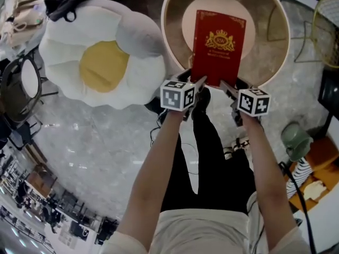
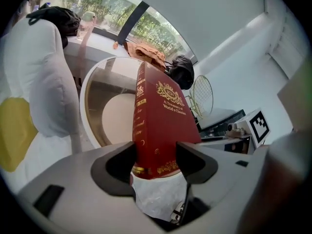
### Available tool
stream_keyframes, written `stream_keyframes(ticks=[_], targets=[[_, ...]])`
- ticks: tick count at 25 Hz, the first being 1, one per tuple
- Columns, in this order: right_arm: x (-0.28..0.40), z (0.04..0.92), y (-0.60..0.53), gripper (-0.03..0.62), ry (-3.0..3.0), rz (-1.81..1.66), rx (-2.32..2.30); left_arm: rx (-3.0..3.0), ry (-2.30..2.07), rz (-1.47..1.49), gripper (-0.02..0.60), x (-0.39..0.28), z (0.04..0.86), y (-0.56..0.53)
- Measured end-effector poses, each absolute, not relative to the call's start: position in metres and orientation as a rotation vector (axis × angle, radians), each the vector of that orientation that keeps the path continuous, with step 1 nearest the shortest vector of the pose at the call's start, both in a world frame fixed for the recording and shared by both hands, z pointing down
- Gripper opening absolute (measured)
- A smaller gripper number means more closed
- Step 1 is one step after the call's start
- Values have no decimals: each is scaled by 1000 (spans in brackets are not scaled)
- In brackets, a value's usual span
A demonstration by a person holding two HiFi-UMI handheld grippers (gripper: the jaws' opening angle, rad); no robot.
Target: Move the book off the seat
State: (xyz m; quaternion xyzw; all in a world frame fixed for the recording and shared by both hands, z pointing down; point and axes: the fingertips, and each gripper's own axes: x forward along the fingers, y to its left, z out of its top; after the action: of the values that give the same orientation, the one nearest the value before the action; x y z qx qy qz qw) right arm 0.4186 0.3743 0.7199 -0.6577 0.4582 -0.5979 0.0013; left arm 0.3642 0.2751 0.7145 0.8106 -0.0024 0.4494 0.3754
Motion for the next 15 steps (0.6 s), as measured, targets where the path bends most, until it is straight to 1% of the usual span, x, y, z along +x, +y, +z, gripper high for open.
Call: stream_keyframes(ticks=[6,15], targets=[[435,738,391,282,1338,-1889,-2041,2056,3,1189,261,383,733,289],[439,758,393,282,1344,-1953,-2058,2050,-2,1293,262,386,751,292]])
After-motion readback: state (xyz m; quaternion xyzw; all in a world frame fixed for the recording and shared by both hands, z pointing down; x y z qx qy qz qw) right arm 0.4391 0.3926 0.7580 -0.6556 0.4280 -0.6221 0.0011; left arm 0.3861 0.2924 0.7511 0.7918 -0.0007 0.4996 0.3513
